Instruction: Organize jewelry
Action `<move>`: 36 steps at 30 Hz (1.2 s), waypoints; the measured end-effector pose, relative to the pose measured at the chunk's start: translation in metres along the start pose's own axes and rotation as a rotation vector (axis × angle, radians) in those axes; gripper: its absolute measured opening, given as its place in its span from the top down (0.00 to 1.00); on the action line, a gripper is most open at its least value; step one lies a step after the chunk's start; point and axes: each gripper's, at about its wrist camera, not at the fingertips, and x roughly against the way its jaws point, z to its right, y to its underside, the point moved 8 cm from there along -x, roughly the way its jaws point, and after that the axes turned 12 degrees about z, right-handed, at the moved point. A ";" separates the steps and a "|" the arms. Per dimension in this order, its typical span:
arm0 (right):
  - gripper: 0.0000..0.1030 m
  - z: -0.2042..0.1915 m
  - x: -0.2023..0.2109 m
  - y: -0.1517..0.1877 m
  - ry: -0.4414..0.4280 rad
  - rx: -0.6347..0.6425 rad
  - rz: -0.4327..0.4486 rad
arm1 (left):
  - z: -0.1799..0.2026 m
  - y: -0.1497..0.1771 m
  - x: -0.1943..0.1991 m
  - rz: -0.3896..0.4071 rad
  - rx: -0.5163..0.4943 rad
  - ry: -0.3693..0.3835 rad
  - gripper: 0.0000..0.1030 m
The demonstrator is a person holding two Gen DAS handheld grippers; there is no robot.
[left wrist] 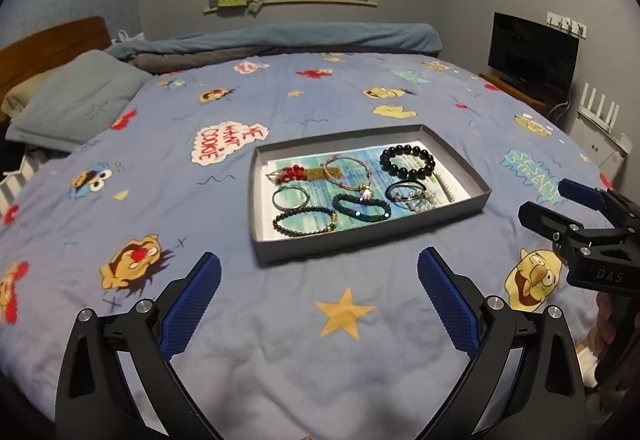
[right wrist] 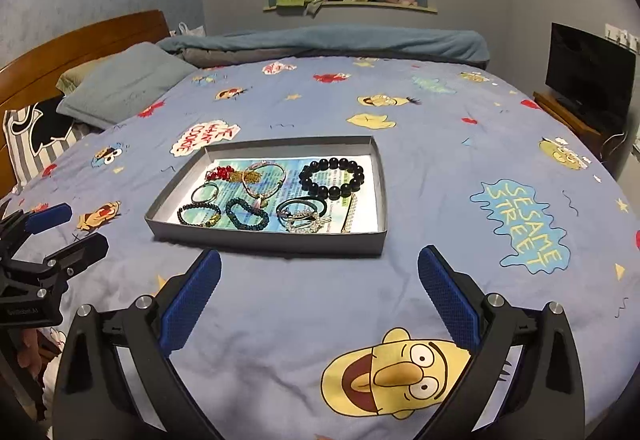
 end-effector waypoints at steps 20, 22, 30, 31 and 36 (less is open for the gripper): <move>0.05 -0.007 0.015 -0.004 0.000 0.019 0.027 | -0.004 -0.009 0.010 0.056 -0.027 -0.080 0.05; 0.05 -0.007 0.015 -0.004 0.001 0.019 0.028 | -0.003 -0.008 0.011 0.054 -0.026 -0.074 0.05; 0.05 -0.009 0.017 -0.004 -0.002 0.021 0.030 | -0.002 -0.008 0.011 0.054 -0.025 -0.072 0.05; 0.05 -0.009 0.017 -0.004 -0.002 0.021 0.030 | -0.002 -0.008 0.011 0.052 -0.025 -0.071 0.05; 0.05 -0.009 0.017 -0.004 -0.003 0.021 0.029 | -0.002 -0.007 0.011 0.049 -0.026 -0.067 0.05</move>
